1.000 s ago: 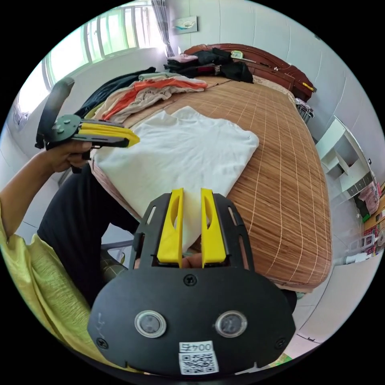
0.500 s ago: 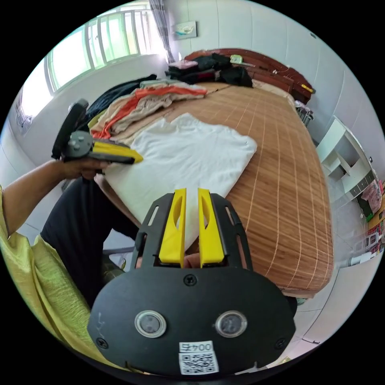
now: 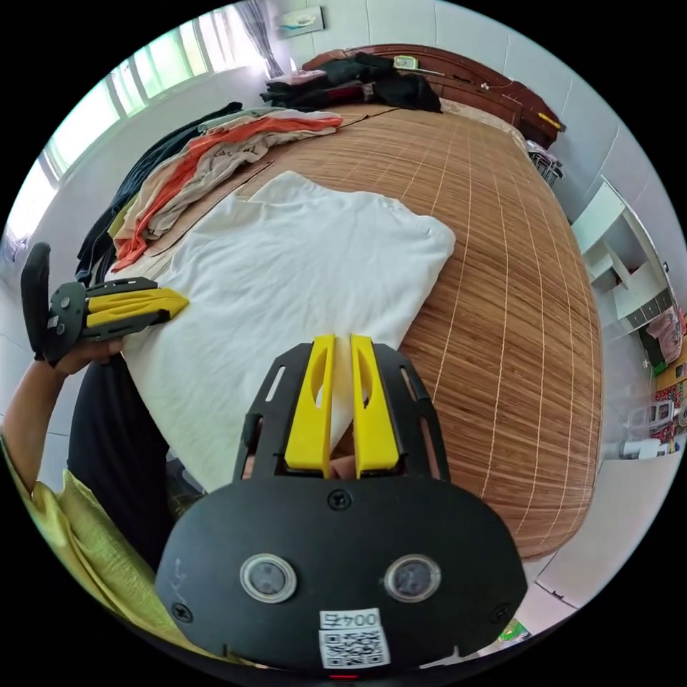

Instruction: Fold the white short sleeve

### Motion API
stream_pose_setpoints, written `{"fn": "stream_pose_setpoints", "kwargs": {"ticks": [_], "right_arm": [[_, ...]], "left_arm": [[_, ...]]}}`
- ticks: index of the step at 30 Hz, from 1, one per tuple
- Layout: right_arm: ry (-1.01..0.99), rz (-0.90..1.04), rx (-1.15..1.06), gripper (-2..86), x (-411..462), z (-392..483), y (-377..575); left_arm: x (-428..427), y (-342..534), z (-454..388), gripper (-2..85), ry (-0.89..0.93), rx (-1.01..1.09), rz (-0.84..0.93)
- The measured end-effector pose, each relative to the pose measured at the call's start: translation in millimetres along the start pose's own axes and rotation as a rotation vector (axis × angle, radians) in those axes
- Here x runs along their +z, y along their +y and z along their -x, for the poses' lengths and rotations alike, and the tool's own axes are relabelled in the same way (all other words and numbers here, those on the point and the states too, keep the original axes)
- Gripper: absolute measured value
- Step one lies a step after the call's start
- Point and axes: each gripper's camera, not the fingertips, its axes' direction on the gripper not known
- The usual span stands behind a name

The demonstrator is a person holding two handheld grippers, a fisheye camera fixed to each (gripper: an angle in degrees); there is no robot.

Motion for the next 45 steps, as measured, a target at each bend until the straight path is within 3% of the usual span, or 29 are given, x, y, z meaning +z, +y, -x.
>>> {"fn": "stream_pose_setpoints", "kwargs": {"ticks": [4, 10, 16, 22, 27, 36, 39, 45], "right_arm": [[-0.031, -0.003, 0.006, 5.3, 9, -4, 3], [-0.124, -0.182, -0.009, 4.9, -14, 11, 72], [-0.103, -0.19, -0.023, 4.5, 32, 26, 129], [-0.179, -0.186, 0.086, 6.4, 40, -3, 148], [-0.375, -0.197, 0.291, 6.7, 66, -50, 201], [-0.572, -0.173, 0.418, 8.4, 133, -81, 240], [-0.607, -0.154, 0.427, 9.2, 152, -88, 245], [-0.717, -0.137, 0.485, 8.4, 190, -107, 257]], "left_arm": [[4, -1, -5, 0.4, -0.006, -0.003, -0.001], [8, -1, -11, 0.4, -0.004, -0.015, -0.011], [12, -2, -21, 0.4, -0.011, -0.011, -0.004], [13, 0, -32, 0.4, -0.013, -0.048, -0.016], [12, 3, -41, 0.4, -0.008, -0.068, -0.038], [-12, 19, -70, 0.8, 0.04, -0.11, -0.191], [-30, 24, -93, 1.9, 0.048, -0.067, -0.239], [-41, 24, -176, 9.4, -0.024, 0.173, -0.169]]}}
